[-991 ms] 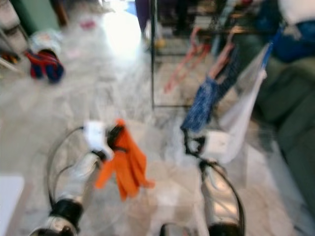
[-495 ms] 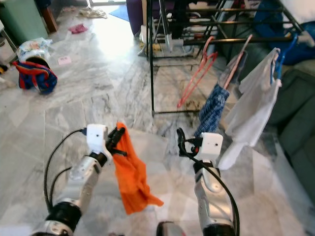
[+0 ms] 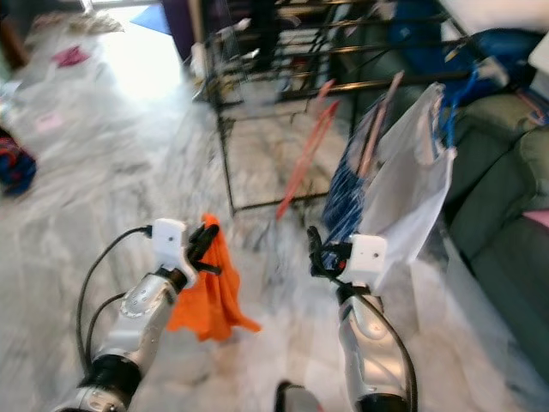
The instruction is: Hang hanger
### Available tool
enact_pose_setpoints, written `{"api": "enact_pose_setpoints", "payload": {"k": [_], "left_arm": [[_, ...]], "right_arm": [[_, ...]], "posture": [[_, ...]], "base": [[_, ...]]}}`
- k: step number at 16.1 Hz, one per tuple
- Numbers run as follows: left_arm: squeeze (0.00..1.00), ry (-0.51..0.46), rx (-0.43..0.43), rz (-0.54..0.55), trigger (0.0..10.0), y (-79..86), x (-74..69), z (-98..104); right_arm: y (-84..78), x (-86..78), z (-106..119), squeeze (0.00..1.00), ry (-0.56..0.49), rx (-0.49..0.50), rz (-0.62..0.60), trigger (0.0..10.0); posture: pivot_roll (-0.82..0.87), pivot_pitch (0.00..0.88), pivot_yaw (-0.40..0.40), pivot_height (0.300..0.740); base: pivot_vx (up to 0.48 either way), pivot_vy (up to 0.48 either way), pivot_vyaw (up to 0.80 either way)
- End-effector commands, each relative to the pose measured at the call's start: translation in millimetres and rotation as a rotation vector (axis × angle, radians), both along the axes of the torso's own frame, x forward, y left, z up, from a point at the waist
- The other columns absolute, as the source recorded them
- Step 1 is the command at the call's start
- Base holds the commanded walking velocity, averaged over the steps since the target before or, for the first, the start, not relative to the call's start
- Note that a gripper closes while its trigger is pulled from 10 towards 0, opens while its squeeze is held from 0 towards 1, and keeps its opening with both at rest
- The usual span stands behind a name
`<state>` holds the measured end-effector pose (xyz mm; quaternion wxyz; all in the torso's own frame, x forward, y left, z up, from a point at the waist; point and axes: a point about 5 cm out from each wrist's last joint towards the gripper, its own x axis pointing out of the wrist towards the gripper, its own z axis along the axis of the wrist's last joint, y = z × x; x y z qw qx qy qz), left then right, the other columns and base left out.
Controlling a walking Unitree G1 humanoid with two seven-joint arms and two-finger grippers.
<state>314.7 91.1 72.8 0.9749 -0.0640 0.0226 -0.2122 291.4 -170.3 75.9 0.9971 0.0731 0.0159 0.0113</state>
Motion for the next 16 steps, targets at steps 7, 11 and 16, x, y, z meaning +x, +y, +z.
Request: {"api": "enact_pose_setpoints", "payload": {"k": [7, 11, 16], "left_arm": [[0.0, -0.021, 0.011, 0.055, 10.0, 12.3, 1.8, 4.1], [0.0, -0.028, 0.043, 0.078, 10.0, 21.8, 0.4, 3.3], [0.0, -0.044, 0.068, 0.041, 10.0, 27.4, -5.4, 4.8]], "right_arm": [[12.3, 2.0, 10.2, 0.0, -0.054, -0.067, 0.066, 10.0], [17.6, 3.7, 16.2, 0.0, -0.084, -0.098, 0.094, 10.0], [21.7, 19.3, 30.1, 0.0, -0.109, -0.075, 0.108, 10.0]], "posture": [[-0.01, 0.167, -0.037, 0.74], [0.0, 0.173, -0.042, 0.74], [0.01, 0.194, -0.037, 0.74]], "base": [[0.124, 0.0, 0.0], [0.0, 0.0, 0.0], [0.0, 0.0, 0.0]]}}
